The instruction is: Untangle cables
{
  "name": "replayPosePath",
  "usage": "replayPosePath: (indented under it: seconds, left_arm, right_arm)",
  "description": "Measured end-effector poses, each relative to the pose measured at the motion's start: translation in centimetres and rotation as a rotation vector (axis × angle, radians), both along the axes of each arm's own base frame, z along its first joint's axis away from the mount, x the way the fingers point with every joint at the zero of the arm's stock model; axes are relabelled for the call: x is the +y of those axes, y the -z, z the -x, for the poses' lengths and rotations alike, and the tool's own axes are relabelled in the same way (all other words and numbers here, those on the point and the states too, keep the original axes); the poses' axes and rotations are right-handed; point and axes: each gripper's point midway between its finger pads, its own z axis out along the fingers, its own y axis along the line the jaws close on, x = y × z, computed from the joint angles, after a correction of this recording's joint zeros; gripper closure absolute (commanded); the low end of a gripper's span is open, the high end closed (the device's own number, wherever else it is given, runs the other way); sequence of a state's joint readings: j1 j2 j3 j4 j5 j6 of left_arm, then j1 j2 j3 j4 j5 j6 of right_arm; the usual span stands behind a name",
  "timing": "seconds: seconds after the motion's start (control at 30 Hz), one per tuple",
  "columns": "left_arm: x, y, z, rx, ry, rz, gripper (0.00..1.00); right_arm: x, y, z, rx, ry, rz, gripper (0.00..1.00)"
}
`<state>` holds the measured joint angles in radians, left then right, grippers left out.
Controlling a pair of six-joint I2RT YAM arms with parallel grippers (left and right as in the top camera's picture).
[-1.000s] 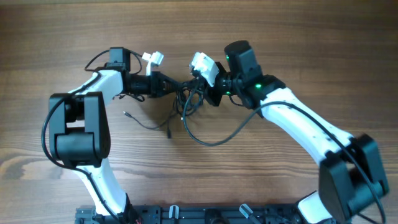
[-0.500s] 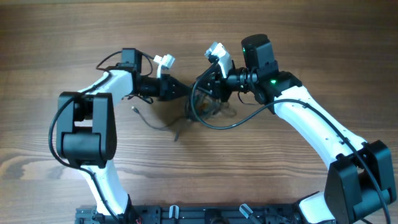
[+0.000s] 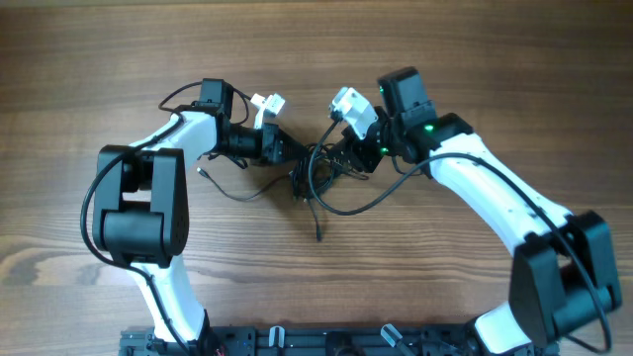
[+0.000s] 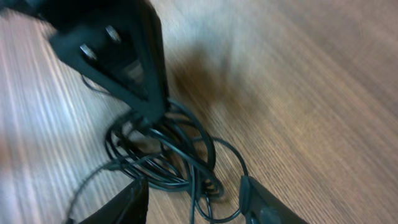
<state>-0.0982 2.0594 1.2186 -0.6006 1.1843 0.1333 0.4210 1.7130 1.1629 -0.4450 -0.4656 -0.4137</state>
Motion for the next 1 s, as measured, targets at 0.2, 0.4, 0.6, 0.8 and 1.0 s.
replayPosePath:
  seconds: [0.2, 0.4, 0.6, 0.8, 1.0]
  left_arm:
    - [0.1, 0.2, 0.0, 0.000, -0.002, -0.014, 0.96]
    - [0.2, 0.4, 0.0, 0.000, -0.003, -0.025, 0.96]
    - [0.2, 0.4, 0.0, 0.000, -0.004, -0.024, 0.96]
    - [0.2, 0.2, -0.1, 0.001, -0.005, -0.012, 0.96]
    - [2.4, 0.1, -1.2, 0.005, -0.068, -0.004, 0.96]
  right_arm:
    - [3.3, 4.7, 0.5, -0.058, -0.161, 0.078, 0.48]
    - [4.0, 4.8, -0.2, -0.163, -0.185, 0.154, 0.64]
    - [3.5, 5.4, 0.5, -0.128, -0.193, 0.179, 0.64]
    - [3.6, 5.2, 0.1, -0.144, -0.184, 0.176, 0.84]
    - [3.3, 5.5, 0.6, -0.085, -0.131, 0.174, 0.96]
